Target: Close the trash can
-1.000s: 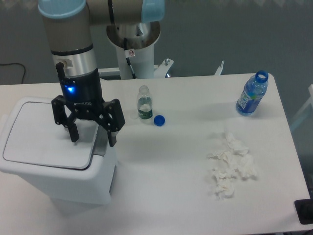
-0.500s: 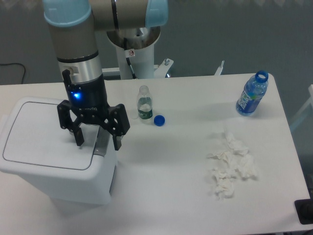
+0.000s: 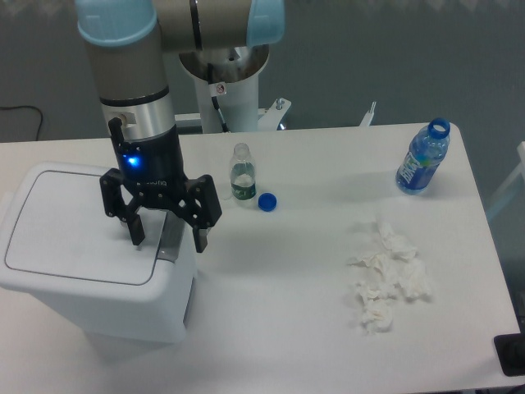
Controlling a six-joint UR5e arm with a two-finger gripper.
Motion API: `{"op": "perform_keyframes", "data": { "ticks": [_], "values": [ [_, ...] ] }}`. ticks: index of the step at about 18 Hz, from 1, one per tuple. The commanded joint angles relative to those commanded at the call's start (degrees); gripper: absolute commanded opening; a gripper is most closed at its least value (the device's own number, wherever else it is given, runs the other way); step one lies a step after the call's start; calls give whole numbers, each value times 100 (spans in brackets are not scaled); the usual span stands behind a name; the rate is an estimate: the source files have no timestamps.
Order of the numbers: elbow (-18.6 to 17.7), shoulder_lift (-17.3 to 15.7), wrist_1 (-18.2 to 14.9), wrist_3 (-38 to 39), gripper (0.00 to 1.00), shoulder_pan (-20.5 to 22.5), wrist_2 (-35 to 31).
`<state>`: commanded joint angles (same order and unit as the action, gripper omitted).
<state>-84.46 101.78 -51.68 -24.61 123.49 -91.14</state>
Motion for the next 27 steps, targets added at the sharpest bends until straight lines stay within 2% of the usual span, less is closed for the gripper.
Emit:
{"op": "perform_keyframes", "data": {
  "ticks": [5,7,11,16,20,27],
  "values": [
    [0,-18,0,-44,100,9,9],
    [0,-44,-17,-376,100,122,0],
    [-9,-70,-35,-895,100,658,26],
    [-18,-44,-35,-2002,100,1510,17],
    [-62,26,-35,-2223,100,2064,44],
    [-325,35,-26,-3927,100,2785,35]
  ]
}}
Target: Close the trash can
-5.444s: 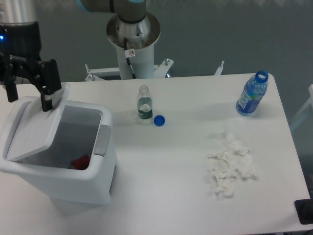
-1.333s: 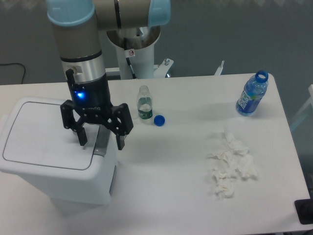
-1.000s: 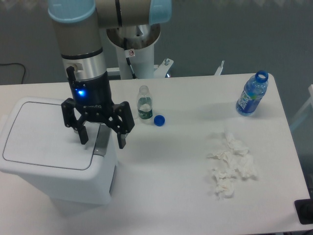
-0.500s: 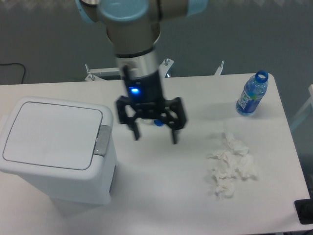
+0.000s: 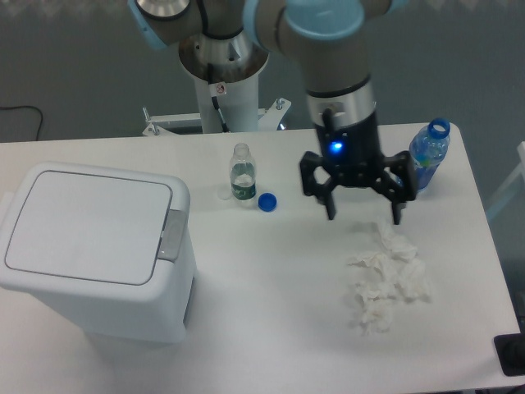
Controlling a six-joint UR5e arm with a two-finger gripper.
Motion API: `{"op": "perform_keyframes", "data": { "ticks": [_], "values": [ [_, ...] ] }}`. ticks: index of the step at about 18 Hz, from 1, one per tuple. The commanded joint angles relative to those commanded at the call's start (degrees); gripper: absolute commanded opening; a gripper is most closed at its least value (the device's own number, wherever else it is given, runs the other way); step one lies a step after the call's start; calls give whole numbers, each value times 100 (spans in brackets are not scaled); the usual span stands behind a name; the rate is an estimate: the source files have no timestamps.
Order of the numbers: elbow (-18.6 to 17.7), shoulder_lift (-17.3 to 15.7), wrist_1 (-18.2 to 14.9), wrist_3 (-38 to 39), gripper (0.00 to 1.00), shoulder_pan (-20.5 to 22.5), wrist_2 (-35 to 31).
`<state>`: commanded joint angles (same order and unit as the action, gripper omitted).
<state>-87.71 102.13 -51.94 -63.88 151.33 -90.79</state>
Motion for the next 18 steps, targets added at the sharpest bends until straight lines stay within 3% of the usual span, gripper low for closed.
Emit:
{"op": "perform_keyframes", "data": {
  "ticks": [5,12,18],
  "values": [
    [-88,-193,-53,-695,100,536,88],
    [-563,-589,-61,-2029,100,1521,1037],
    [-580,-650,-272,-2682,100,1733,1046]
  ]
}}
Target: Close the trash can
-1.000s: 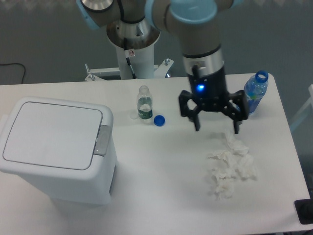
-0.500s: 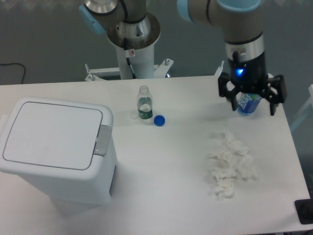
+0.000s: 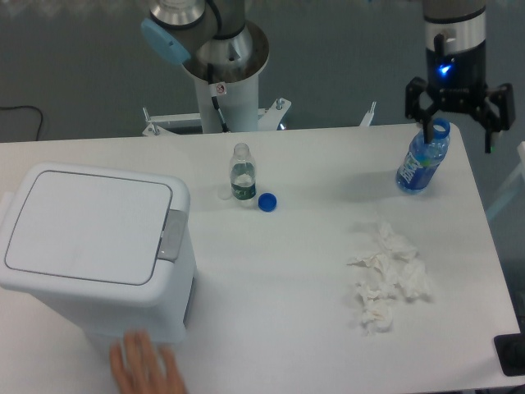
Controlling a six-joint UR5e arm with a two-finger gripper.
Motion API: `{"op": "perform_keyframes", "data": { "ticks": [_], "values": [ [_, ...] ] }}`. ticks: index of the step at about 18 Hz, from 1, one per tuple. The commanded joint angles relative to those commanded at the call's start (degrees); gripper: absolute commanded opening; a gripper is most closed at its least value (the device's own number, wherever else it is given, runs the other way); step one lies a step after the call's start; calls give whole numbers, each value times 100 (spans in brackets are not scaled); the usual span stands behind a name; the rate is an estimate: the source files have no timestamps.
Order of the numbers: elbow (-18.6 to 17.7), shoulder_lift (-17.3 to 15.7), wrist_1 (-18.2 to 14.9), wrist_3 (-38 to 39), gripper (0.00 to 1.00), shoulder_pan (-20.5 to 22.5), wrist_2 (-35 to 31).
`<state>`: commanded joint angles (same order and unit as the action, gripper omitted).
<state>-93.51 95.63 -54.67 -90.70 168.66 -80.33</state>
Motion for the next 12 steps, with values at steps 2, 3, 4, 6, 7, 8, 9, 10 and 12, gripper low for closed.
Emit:
{"op": "perform_keyframes", "data": {
  "ticks": [2,3,4,6,7,8,9,10,12],
  "values": [
    [-53,-9,-18,0,100,0,-17],
    [-62,-18,-18,0,100,-9,-18],
    [-70,-18,-18,0,100,-9,-18],
    [-105,-18,-18,0,100,-9,-18],
    [-114,-18,-18,0,100,-17,-18],
    [-132,-18,-18,9,100,-18,-18],
    [-132,-18,-9,9,100,-18,-18],
    [-132,-18,-9,9,100,-18,-9],
    [-132,-18,-18,9,100,-35,-9]
  ]
}}
